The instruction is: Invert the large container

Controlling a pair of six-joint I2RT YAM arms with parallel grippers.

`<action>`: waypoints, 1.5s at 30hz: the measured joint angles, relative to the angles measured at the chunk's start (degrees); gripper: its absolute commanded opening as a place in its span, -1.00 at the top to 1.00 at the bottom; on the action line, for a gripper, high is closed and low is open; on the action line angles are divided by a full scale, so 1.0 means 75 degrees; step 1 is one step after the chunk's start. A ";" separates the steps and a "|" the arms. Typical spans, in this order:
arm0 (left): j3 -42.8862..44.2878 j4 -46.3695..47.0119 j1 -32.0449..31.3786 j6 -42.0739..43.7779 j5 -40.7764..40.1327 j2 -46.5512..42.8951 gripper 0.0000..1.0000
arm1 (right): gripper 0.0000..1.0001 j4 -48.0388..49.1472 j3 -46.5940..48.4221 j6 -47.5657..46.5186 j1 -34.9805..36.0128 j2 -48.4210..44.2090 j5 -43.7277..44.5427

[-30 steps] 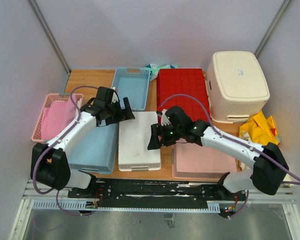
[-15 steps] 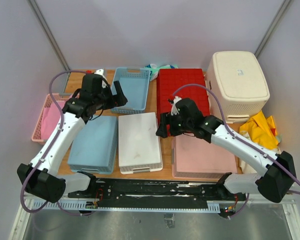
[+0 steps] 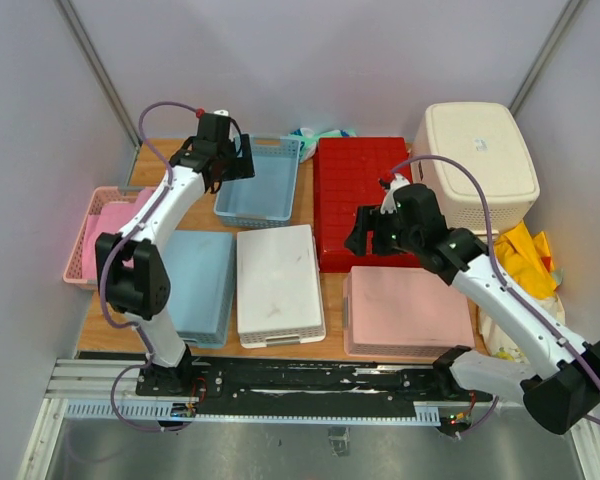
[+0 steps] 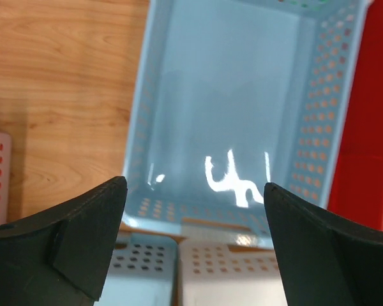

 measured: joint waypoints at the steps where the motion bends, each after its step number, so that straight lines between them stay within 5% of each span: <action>1: 0.0175 0.0041 0.0096 0.0076 -0.0079 0.0303 -0.66 | -0.44 -0.0029 -0.0017 -0.0009 -0.0035 -0.0087 0.0003; 10: 0.1734 -0.0044 0.0597 0.0350 -0.0615 0.2792 -0.17 | -0.44 -0.0399 -0.0093 -0.0085 -0.0315 0.0067 -0.0015; 14: 0.2055 -0.0187 0.0717 0.0385 -0.0595 0.3480 0.90 | -0.43 -0.0458 -0.0073 -0.0175 -0.0501 0.0309 -0.0055; 15: 0.2168 -0.0242 0.0758 0.0423 -0.0600 0.3625 0.98 | -0.43 -0.0469 -0.0044 -0.0192 -0.0560 0.0411 -0.0087; 22: 0.3002 -0.0717 0.0903 0.0758 -0.1046 0.3754 1.00 | -0.42 -0.0452 0.0315 -0.0318 -0.0874 0.1180 -0.0379; 34: 0.3494 -0.0976 0.0906 0.2911 -0.4628 0.2296 0.99 | -0.38 -0.0087 0.1419 -0.0300 -0.1000 0.2958 -0.1518; 45: 0.3051 0.0758 0.0909 0.5697 -0.7283 0.2506 0.92 | -0.37 0.0108 0.1539 -0.0134 -0.1008 0.3436 -0.2098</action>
